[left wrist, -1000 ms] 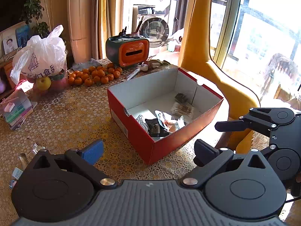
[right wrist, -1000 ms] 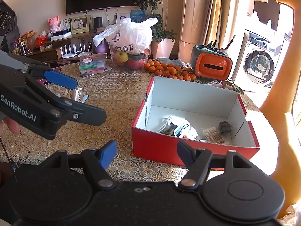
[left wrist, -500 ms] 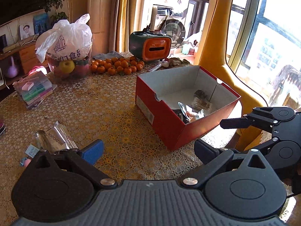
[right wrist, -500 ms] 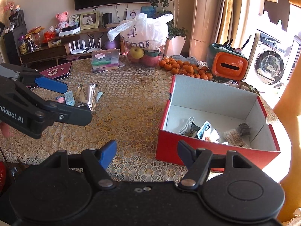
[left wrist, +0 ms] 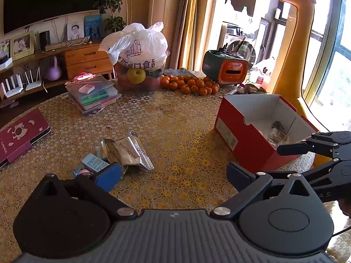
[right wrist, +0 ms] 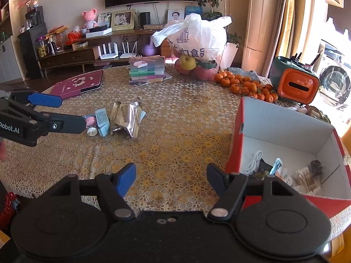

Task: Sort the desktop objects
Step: 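Withdraw both tools from the box toward the items on the table, then move the left tool to the pink figurine while the right tool approaches the silver ZHOUSHI bag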

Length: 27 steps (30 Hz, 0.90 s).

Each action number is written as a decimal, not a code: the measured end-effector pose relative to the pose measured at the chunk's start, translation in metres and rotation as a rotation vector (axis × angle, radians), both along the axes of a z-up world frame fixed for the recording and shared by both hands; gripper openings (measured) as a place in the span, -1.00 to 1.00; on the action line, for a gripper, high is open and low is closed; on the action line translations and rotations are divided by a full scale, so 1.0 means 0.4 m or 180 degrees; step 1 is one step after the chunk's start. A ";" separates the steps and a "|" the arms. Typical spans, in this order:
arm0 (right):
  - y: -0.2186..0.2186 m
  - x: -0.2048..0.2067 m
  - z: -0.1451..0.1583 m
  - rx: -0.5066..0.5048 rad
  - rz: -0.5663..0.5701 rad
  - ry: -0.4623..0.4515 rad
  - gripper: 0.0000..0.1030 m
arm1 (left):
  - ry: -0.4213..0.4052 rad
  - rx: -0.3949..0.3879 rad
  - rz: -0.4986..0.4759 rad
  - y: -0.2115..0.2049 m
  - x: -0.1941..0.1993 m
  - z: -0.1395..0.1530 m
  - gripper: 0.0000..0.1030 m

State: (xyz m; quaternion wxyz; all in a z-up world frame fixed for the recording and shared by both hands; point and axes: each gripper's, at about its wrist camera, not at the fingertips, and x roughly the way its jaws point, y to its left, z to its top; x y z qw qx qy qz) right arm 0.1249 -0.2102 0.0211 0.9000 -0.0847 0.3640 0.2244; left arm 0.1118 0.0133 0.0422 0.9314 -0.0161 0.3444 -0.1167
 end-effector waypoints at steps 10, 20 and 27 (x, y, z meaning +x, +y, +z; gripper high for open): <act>0.114 0.047 0.008 0.0051 0.0253 -0.0013 0.39 | -0.0016 0.0053 0.0169 0.106 -0.012 -0.041 1.00; 0.226 0.105 -0.019 0.0009 0.0408 0.0019 0.39 | 0.0035 0.0070 0.0261 0.194 0.017 -0.097 1.00; 0.293 0.153 -0.062 0.0020 0.0443 0.0085 0.39 | 0.0064 0.0141 0.0242 0.240 0.053 -0.155 1.00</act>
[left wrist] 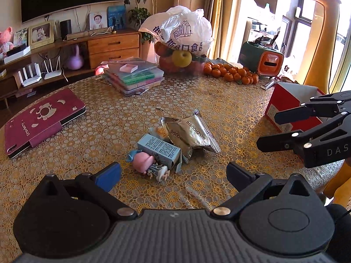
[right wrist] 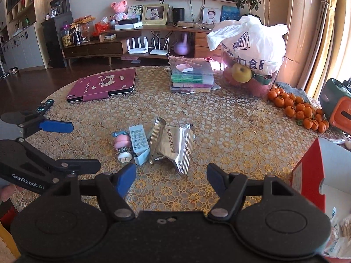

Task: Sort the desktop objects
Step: 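Move the left tool to the pink figurine while the right tool approaches the silver ZHOUSHI bag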

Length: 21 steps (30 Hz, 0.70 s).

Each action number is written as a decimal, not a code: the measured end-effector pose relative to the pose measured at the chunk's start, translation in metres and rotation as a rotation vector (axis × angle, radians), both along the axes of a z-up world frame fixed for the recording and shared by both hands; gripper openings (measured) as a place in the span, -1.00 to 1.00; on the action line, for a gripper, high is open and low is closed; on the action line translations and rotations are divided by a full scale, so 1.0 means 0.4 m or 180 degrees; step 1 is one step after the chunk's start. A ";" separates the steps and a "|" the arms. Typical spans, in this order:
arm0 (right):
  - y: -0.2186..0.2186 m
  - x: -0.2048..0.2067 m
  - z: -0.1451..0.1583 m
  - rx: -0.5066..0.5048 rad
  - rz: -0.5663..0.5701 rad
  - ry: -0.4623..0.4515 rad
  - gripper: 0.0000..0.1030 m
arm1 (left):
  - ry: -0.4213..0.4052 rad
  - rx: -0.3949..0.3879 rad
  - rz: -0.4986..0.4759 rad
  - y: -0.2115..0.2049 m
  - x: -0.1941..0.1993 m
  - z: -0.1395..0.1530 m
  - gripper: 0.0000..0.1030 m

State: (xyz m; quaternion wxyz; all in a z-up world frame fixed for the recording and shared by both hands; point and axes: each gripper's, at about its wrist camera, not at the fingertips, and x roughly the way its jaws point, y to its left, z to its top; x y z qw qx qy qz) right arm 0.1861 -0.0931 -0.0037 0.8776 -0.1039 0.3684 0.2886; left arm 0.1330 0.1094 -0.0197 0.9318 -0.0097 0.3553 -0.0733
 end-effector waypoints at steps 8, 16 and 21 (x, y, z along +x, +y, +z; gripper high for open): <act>0.039 0.064 -0.057 0.0027 -0.0083 0.0169 0.39 | 0.0029 0.0045 -0.0056 0.043 0.043 -0.064 0.99; 0.065 0.119 -0.105 0.0057 -0.0181 0.0327 0.39 | 0.0022 0.0122 -0.0295 0.057 0.092 -0.116 0.99; 0.085 0.160 -0.135 0.0070 -0.0246 0.0410 0.39 | 0.0045 0.0114 -0.0375 0.068 0.121 -0.144 0.99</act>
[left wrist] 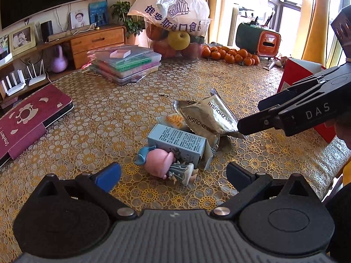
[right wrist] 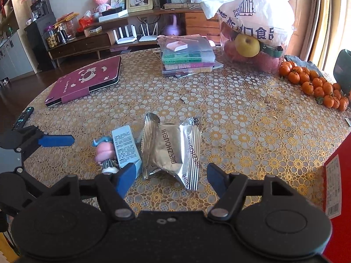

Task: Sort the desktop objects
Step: 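Move the left tool to the pink figurine while the right tool approaches the silver ZHOUSHI bag, then close the left tool on the pink figurine while the right tool grasps the silver bag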

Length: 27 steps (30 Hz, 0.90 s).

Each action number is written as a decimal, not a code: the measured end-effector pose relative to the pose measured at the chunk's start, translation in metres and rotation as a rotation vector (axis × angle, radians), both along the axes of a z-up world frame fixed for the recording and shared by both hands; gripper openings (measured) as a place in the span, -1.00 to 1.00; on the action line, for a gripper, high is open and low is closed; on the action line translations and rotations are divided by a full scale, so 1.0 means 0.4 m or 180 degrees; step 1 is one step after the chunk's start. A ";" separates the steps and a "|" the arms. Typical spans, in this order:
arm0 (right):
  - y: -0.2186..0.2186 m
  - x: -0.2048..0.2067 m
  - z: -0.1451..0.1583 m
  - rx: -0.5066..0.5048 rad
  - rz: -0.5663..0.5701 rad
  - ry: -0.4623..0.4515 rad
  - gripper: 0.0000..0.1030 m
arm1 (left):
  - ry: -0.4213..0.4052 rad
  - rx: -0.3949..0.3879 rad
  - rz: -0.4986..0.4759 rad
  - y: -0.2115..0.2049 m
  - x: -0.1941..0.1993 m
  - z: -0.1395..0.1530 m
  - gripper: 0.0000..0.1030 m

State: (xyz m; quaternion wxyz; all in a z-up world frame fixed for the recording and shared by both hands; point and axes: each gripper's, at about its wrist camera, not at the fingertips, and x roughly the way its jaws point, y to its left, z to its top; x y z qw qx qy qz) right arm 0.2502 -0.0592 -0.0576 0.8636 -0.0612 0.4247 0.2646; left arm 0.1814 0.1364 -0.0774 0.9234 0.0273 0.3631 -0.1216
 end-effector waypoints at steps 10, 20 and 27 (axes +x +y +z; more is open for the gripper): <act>0.040 0.051 -0.040 -0.0088 -0.0021 0.0050 0.39 | -0.0062 -0.0016 -0.0143 0.018 0.041 -0.041 0.99; 0.055 0.075 -0.072 -0.0197 -0.0044 0.0074 0.39 | -0.0022 -0.0162 -0.0177 0.041 0.058 -0.073 0.97; 0.062 0.078 -0.079 -0.0208 -0.0043 0.0059 0.39 | -0.0011 -0.0288 -0.0191 0.045 0.068 -0.082 0.66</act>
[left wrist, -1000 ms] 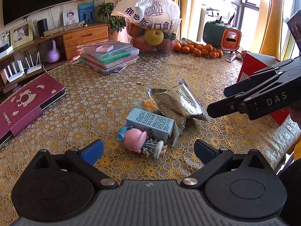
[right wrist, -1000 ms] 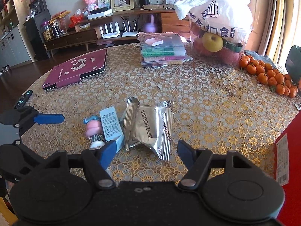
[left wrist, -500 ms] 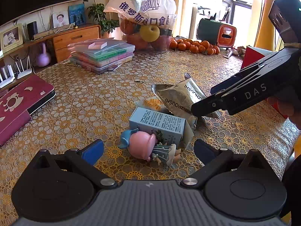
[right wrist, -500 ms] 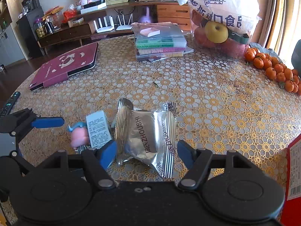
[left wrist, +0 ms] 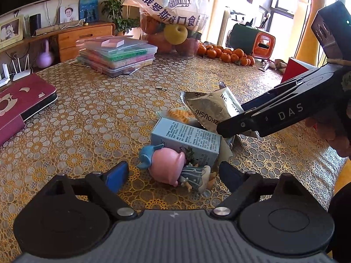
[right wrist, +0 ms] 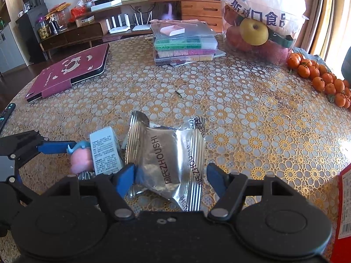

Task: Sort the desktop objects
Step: 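Close the left tool on the pink figurine while the right tool grasps the silver bag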

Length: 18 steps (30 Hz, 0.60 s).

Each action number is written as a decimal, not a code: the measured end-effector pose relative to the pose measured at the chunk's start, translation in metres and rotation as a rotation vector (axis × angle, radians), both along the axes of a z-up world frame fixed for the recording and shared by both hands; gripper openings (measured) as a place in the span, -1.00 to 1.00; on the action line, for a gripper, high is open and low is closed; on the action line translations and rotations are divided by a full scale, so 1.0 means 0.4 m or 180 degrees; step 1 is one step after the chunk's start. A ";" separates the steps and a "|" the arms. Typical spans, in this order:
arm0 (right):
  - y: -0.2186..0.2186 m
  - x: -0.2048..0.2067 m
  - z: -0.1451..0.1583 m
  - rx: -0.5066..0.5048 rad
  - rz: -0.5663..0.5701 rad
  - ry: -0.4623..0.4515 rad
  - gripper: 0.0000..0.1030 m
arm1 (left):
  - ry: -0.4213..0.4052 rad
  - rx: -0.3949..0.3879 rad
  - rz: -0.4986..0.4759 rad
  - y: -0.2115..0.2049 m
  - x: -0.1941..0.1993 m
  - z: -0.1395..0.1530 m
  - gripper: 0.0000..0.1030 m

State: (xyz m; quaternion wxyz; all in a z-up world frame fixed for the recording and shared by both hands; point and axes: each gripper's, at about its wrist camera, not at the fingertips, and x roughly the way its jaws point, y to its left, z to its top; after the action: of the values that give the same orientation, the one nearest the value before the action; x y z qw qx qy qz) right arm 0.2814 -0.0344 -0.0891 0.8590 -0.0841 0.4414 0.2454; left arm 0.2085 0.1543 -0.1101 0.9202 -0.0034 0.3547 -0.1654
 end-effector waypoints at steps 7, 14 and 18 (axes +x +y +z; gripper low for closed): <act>0.007 -0.010 -0.003 -0.0063 0.0037 -0.0046 0.33 | -0.0019 0.0011 -0.0011 -0.007 -0.004 0.003 0.43; 0.004 -0.019 0.005 -0.0080 0.0058 -0.0115 0.18 | 0.0025 -0.0038 0.0041 -0.006 -0.010 0.006 0.42; -0.003 -0.024 0.015 -0.0030 0.0070 -0.0155 0.05 | 0.0079 -0.0123 0.0077 -0.001 -0.016 0.009 0.42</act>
State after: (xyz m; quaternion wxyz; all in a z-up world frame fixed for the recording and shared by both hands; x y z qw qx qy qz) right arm 0.2716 -0.0354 -0.0830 0.8663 -0.0989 0.4206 0.2506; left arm 0.2023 0.1538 -0.1065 0.9175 -0.0275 0.3627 -0.1611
